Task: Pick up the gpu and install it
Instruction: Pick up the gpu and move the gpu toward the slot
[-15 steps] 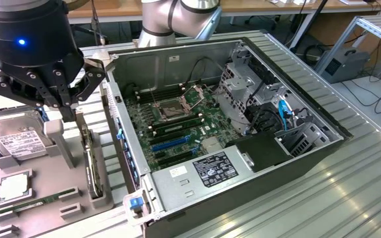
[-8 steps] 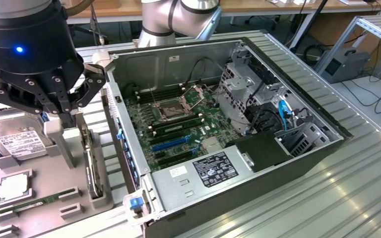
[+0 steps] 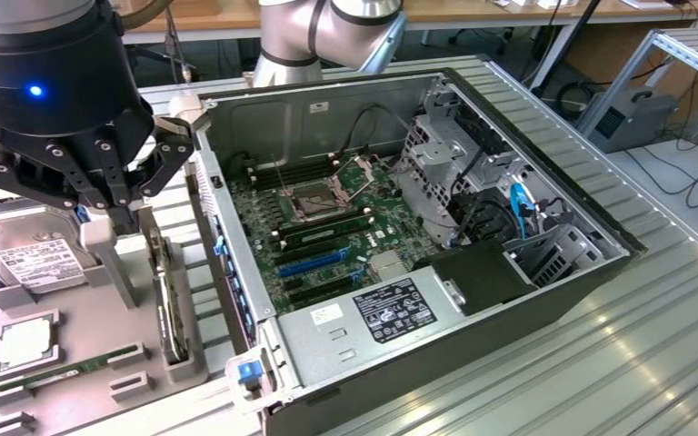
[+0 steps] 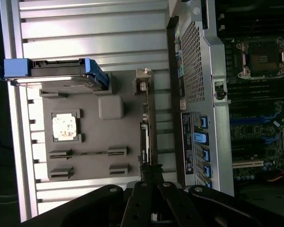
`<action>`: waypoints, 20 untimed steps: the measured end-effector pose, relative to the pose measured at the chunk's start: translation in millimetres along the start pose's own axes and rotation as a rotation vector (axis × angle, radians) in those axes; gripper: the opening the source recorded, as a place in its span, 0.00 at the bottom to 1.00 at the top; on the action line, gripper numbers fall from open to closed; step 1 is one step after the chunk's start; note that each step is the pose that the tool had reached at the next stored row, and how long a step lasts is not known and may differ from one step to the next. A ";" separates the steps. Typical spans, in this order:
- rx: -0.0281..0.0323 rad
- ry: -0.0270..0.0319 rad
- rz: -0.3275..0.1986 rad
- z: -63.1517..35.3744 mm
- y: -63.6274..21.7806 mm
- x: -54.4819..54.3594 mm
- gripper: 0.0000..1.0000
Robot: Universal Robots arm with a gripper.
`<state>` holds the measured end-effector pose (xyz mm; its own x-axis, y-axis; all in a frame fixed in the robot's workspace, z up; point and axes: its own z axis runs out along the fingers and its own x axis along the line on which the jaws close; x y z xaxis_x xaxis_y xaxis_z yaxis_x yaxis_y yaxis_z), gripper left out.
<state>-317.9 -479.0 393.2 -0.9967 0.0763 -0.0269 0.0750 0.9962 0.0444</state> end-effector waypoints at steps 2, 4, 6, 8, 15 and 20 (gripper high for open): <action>0.0001 0.0000 0.000 0.0 0.0 0.0 0.11; 0.0000 0.0000 0.000 0.0 0.0 0.0 0.11; 0.0000 0.0000 0.000 0.0 0.0 0.0 0.17; 0.0000 0.0000 0.000 0.0 0.0 0.0 0.24; -0.0003 -0.0002 0.000 3.6 -0.2 0.1 0.36; -0.0003 0.0000 0.000 13.3 -0.6 0.3 0.36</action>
<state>-317.9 -479.0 379.8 -0.9967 0.0763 -0.0268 0.0751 0.9962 0.0447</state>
